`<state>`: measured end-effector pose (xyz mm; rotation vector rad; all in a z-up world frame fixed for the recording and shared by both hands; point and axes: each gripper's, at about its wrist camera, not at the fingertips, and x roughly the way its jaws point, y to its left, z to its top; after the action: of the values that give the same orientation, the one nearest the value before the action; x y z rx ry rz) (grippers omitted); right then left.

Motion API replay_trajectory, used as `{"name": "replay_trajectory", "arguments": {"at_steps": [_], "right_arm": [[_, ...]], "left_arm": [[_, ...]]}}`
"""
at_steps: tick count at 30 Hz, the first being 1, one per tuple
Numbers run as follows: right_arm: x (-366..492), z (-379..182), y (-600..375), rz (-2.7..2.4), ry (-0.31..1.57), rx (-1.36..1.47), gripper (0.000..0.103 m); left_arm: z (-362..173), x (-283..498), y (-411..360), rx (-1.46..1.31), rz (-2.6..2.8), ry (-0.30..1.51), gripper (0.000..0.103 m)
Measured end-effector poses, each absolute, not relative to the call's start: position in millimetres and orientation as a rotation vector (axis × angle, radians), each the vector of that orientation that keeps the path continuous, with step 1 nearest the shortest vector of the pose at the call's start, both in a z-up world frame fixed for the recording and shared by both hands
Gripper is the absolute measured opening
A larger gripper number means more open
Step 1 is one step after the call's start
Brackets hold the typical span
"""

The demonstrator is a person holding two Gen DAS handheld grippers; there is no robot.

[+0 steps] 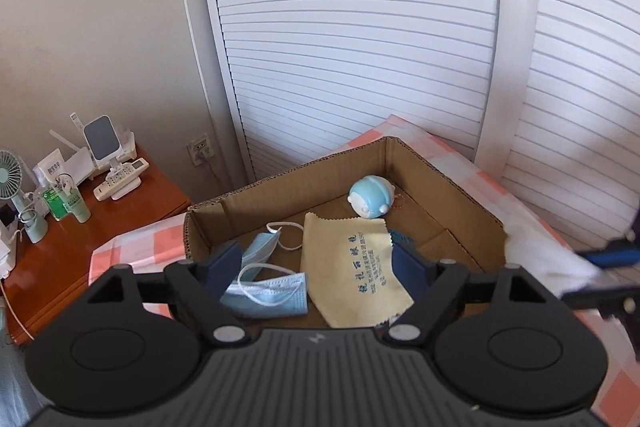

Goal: Organize soft objects
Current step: 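Drop the yellow cloth into the box with the left gripper while the right gripper drops the white tissue in, then move the left gripper to the brown scrunchie while the right gripper approaches the orange piece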

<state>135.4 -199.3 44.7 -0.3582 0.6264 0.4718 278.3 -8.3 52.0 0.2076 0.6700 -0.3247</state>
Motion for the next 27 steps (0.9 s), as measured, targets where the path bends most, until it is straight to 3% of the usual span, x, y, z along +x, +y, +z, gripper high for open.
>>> {"name": "replay_trajectory", "arguments": {"at_steps": [2, 13, 14, 16, 17, 18, 19, 27], "right_arm": [[144.8, 46.6, -198.4, 0.459, 0.627, -0.348, 0.024], [205.0, 43.8, -175.8, 0.395, 0.670, -0.328, 0.026], [208.7, 43.3, -174.9, 0.389, 0.675, -0.320, 0.032], [212.0, 42.1, -172.6, 0.353, 0.664, -0.311, 0.058], [212.1, 41.5, -171.3, 0.334, 0.658, -0.313, 0.079], [212.2, 41.5, -171.1, 0.325, 0.646, -0.307, 0.092], [209.9, 42.2, -171.3, 0.322, 0.637, -0.294, 0.098], [186.5, 49.0, -169.7, 0.310, 0.648, -0.249, 0.102]], "left_arm": [[59.7, 258.8, -2.5, 0.230, -0.324, 0.652, 0.091], [58.5, 161.3, 27.7, 0.275, -0.347, 0.658, 0.091], [56.3, 155.6, 31.6, 0.262, -0.336, 0.661, 0.091], [50.6, 145.0, 36.7, 0.239, -0.328, 0.677, 0.091], [47.4, 140.6, 38.8, 0.228, -0.327, 0.685, 0.092], [43.9, 136.5, 40.5, 0.220, -0.322, 0.691, 0.092], [40.6, 133.0, 42.0, 0.213, -0.310, 0.697, 0.093], [35.7, 112.2, 54.2, 0.141, -0.262, 0.678, 0.099]]}}
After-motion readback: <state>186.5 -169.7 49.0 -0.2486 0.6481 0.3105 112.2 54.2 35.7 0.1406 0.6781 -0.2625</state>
